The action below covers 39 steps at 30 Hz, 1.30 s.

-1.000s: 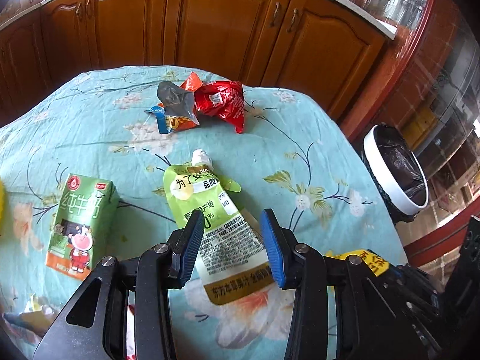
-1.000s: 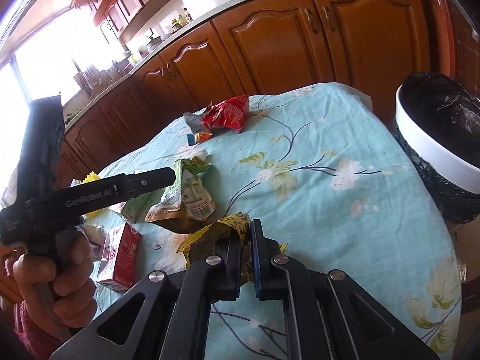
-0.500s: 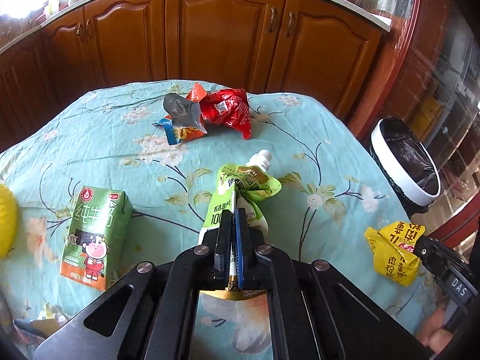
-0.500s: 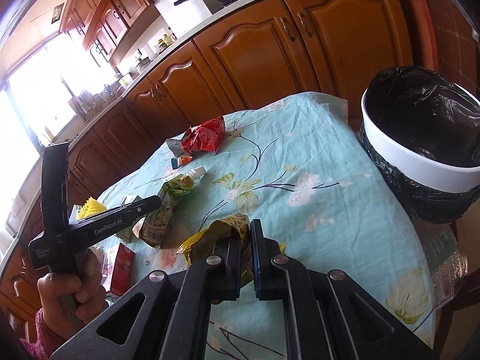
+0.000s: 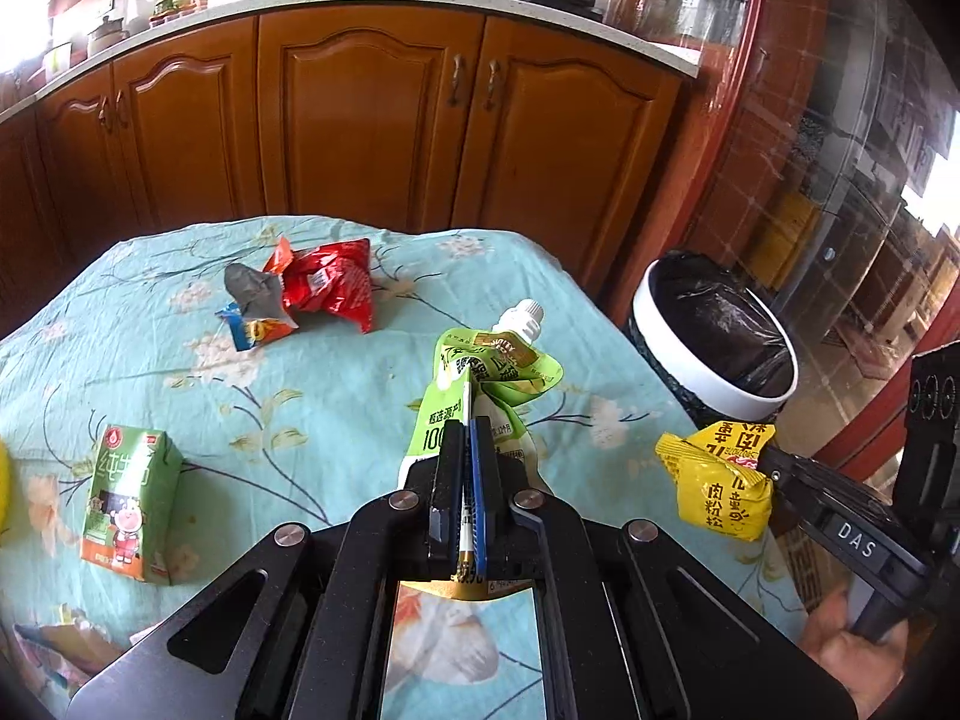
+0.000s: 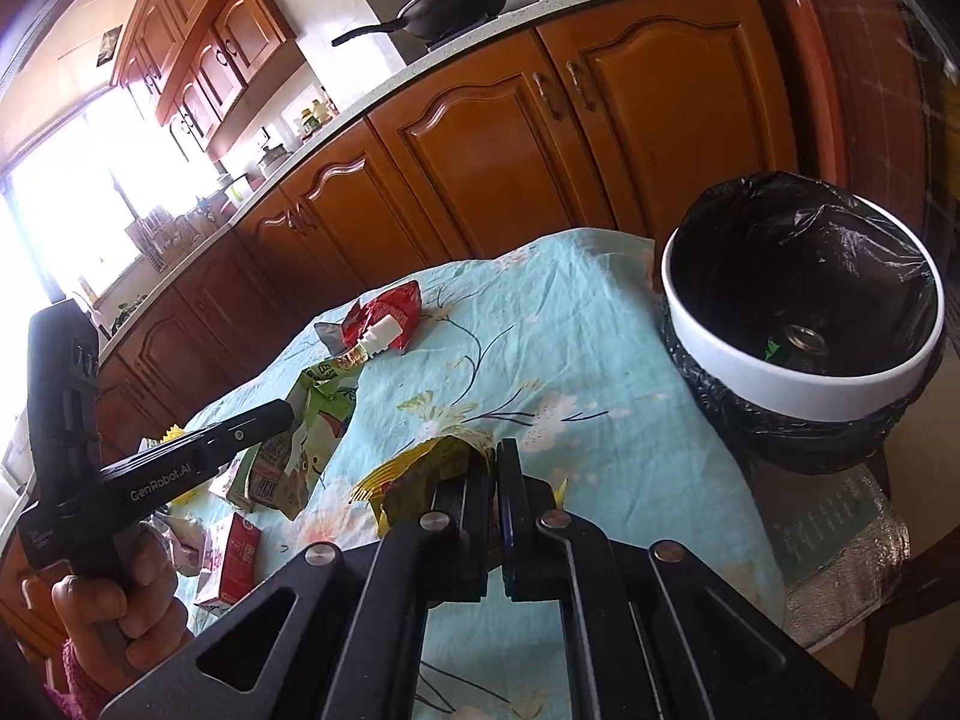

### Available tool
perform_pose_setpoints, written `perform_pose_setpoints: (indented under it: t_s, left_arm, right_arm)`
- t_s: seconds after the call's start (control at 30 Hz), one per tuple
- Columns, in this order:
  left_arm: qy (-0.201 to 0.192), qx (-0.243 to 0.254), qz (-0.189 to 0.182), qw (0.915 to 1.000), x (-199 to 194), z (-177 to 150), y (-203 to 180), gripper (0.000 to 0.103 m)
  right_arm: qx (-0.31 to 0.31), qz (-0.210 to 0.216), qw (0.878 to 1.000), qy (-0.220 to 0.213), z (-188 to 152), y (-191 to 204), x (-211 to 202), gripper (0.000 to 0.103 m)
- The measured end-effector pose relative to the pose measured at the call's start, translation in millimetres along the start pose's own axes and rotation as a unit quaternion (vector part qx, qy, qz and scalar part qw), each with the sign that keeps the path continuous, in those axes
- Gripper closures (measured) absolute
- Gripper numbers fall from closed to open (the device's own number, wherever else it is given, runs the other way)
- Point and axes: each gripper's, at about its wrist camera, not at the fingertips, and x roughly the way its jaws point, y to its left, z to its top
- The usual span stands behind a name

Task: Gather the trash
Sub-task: 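Carry the yellow snack bag and green pouch over the trash bin with both tools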

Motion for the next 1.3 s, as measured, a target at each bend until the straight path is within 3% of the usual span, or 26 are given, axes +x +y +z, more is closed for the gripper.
perform_pose_setpoints:
  t_s: [0.73,1.3]
  left_arm:
    - [-0.006,0.058,-0.064,0.9962,17.7,33.9,-87.9,0.101]
    - [0.030,0.098,-0.098,0.9899,76.2,75.7,-160.7,0.101]
  right_arm:
    - [0.038,-0.058,0.996,-0.060,32.5,-66.0,-47.1,0.101]
    - [0.057,-0.114,0.990,-0.065,64.1,-129.3,-47.2,0.101]
